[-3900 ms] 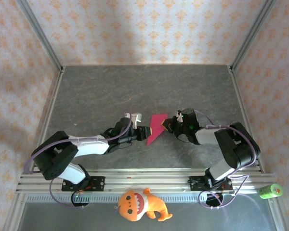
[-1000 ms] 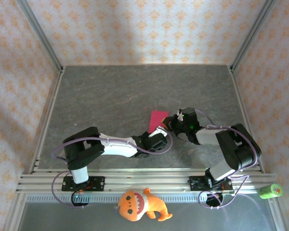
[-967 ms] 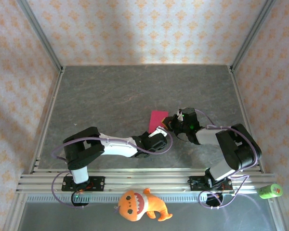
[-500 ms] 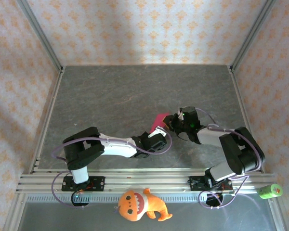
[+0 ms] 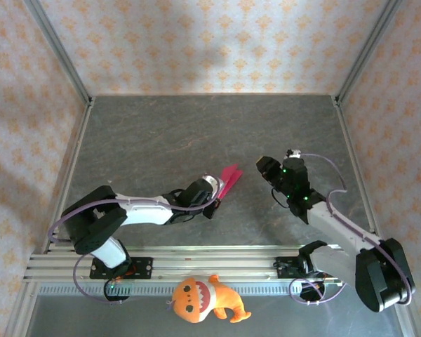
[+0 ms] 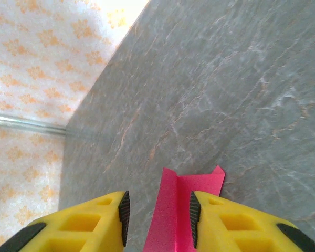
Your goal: Fold a paper plane with a square sheet of paper (pick it up from the middle)
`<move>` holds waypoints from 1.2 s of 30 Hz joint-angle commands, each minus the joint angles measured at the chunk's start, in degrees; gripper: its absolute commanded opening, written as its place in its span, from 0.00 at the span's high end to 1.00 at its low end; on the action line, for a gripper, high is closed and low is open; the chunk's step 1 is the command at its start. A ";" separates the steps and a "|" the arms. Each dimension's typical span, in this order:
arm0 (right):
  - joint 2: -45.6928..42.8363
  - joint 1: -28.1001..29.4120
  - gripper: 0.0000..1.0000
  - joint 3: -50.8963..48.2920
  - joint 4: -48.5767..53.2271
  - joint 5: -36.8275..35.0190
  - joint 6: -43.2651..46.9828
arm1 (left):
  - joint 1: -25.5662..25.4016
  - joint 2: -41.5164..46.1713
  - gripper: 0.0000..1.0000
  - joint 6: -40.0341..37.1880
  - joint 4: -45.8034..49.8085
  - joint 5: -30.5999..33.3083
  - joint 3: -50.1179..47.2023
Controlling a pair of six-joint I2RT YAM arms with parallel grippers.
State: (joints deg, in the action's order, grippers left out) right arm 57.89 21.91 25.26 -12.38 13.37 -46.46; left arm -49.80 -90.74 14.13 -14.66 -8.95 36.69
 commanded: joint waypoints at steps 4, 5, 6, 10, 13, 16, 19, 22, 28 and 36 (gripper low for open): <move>-2.14 -0.27 0.60 -3.54 -3.29 -2.01 -0.34 | 2.24 -0.52 1.00 2.43 -4.32 -9.14 -1.44; -1.60 -0.22 0.59 -3.59 -3.67 -1.02 -0.74 | 2.43 -0.62 1.00 2.80 -4.70 -9.53 -1.63; -0.73 -0.21 0.59 -3.55 -4.20 0.38 -1.37 | 2.73 -0.75 1.00 2.95 -5.31 -10.17 -1.83; 4.06 -0.21 0.55 -1.47 -5.82 8.45 -3.16 | 3.17 -1.21 1.00 3.70 -6.26 -11.26 -2.23; 9.49 -0.20 0.50 1.88 -5.27 16.45 -4.45 | 3.18 -1.86 1.00 2.91 -4.58 -10.74 -1.50; 15.22 -0.18 0.46 4.73 -4.01 22.38 -5.89 | 3.22 -2.32 1.00 1.55 -2.25 -9.65 -0.49; 18.51 0.18 0.44 8.00 0.30 23.58 -5.52 | 3.18 -2.56 1.00 -0.50 0.81 -8.17 0.90; 20.88 1.11 0.41 10.73 4.30 23.22 -4.08 | 3.04 -2.59 1.00 -2.47 3.25 -6.70 2.03; 28.51 2.81 0.41 15.60 11.65 23.29 -2.05 | 1.96 -3.29 1.00 -6.65 8.94 -2.35 5.12; 32.36 4.28 0.51 18.28 13.12 23.85 -0.75 | -1.99 -5.61 1.00 -11.37 16.30 8.14 9.23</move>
State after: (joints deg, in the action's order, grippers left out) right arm 89.69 26.00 41.39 -1.65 36.69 -48.82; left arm -50.94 -95.66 5.85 -3.55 -6.90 44.45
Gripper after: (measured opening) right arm 0.504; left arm 0.061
